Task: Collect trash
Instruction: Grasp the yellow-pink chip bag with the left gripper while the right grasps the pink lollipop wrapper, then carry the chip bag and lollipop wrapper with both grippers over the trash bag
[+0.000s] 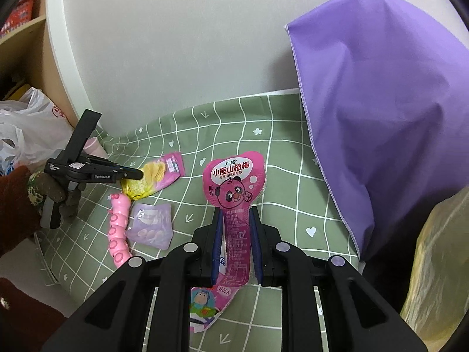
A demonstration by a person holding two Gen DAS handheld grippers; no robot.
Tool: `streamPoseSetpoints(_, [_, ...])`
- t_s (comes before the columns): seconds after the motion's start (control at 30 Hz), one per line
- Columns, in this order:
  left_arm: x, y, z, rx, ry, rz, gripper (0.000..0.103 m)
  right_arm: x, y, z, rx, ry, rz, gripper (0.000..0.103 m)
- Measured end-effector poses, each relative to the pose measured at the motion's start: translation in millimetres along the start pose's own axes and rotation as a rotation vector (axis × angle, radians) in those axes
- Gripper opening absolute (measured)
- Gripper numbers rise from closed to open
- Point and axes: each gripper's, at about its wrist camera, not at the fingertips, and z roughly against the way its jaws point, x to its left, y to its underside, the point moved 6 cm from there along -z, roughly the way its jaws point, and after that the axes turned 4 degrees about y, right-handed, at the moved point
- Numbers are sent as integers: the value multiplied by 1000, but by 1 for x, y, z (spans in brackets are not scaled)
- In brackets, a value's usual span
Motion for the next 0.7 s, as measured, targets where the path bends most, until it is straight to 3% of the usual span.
streamPoseSetpoints(0.33, [-15, -2, 78, -184, 3, 67, 2, 3, -1, 35, -58, 41, 11, 18])
streamPoseSetpoints(0.5, [-35, -18, 109, -243, 1, 37, 2, -6, 0, 55, -89, 83, -18, 18])
streamPoseSetpoints(0.7, [-89, -39, 131, -307, 45, -70, 2, -21, 1, 83, -135, 135, -45, 18])
